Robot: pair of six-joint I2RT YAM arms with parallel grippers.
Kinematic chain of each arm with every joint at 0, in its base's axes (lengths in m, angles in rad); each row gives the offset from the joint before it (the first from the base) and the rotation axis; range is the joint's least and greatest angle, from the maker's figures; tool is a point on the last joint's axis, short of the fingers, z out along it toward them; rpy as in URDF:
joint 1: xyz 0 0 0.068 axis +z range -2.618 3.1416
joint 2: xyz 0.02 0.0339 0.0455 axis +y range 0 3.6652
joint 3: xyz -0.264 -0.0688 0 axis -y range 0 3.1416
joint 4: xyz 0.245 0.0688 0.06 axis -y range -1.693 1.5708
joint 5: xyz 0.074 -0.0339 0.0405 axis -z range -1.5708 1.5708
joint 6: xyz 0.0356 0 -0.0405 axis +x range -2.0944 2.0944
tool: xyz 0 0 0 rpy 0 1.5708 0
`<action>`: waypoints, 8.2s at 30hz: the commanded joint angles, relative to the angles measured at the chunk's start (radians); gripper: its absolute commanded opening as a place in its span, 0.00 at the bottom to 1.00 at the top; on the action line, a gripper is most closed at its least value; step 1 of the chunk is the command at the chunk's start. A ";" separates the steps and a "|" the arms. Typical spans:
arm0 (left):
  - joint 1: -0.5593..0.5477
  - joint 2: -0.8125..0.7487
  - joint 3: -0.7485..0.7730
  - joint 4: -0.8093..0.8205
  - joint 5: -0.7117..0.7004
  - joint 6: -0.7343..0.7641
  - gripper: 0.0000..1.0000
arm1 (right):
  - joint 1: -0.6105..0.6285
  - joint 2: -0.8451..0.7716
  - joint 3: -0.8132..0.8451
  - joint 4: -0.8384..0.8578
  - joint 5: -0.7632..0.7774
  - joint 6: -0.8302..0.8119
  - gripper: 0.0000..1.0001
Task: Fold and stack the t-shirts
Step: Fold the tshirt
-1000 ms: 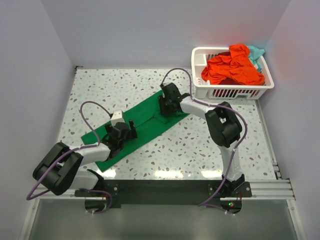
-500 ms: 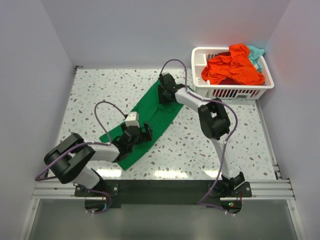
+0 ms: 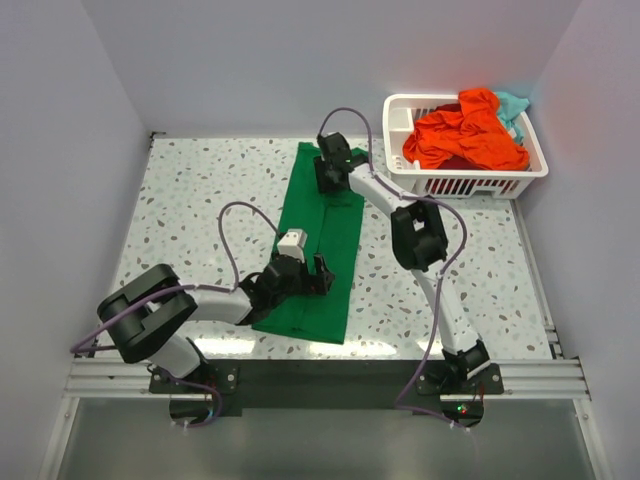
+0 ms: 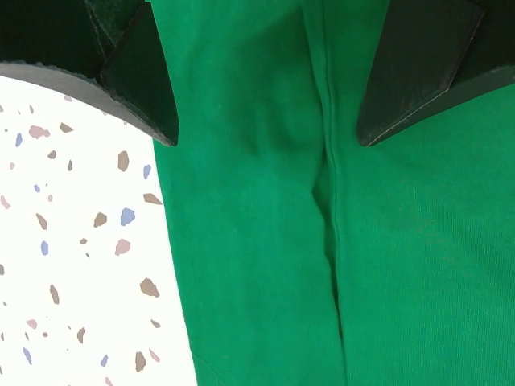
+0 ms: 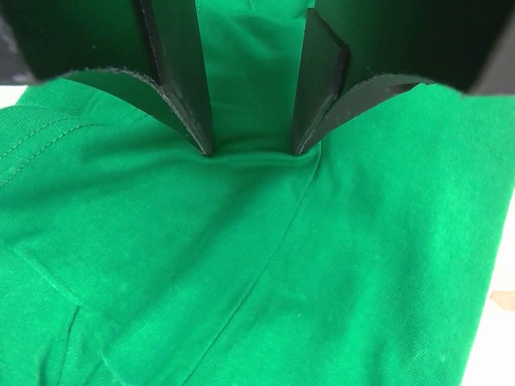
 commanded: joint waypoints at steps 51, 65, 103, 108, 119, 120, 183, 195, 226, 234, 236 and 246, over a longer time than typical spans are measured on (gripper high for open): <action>-0.030 -0.171 -0.163 0.000 0.155 -0.003 0.98 | 0.031 -0.272 -0.524 0.197 -0.160 0.041 0.52; -0.030 -0.496 -0.076 -0.385 -0.092 0.111 1.00 | 0.123 -0.804 -0.830 0.277 -0.111 0.048 0.50; -0.031 -0.625 -0.198 -0.758 -0.083 -0.070 0.92 | 0.507 -1.386 -1.694 0.184 -0.058 0.585 0.47; -0.031 -0.628 -0.200 -0.761 -0.083 -0.075 0.92 | 0.508 -1.334 -1.700 0.209 -0.078 0.594 0.47; -0.039 -0.630 -0.214 -0.766 -0.048 -0.093 0.81 | 0.536 -1.340 -1.703 0.140 -0.045 0.611 0.37; -0.040 -0.631 -0.215 -0.766 -0.042 -0.095 0.79 | 0.536 -1.338 -1.705 0.144 -0.048 0.611 0.35; -0.317 -0.582 -0.160 -0.895 -0.241 -0.405 0.00 | 0.538 -1.330 -1.723 0.214 -0.012 0.577 0.00; -0.317 -0.717 -0.181 -0.780 -0.466 -0.396 0.00 | 0.534 -1.355 -1.611 0.166 0.078 0.535 0.00; 0.139 -0.420 -0.218 0.191 -0.131 0.150 0.00 | 0.393 -1.004 -1.271 0.388 0.348 0.219 0.00; 0.371 0.005 -0.084 0.612 0.277 0.161 0.00 | 0.262 -0.815 -1.186 0.531 0.340 0.156 0.00; 0.383 0.094 -0.014 0.638 0.305 0.170 0.00 | 0.248 -0.798 -1.168 0.540 0.360 0.142 0.00; 0.466 0.223 0.156 0.586 0.360 0.209 0.00 | 0.191 -0.741 -1.061 0.530 0.374 0.102 0.00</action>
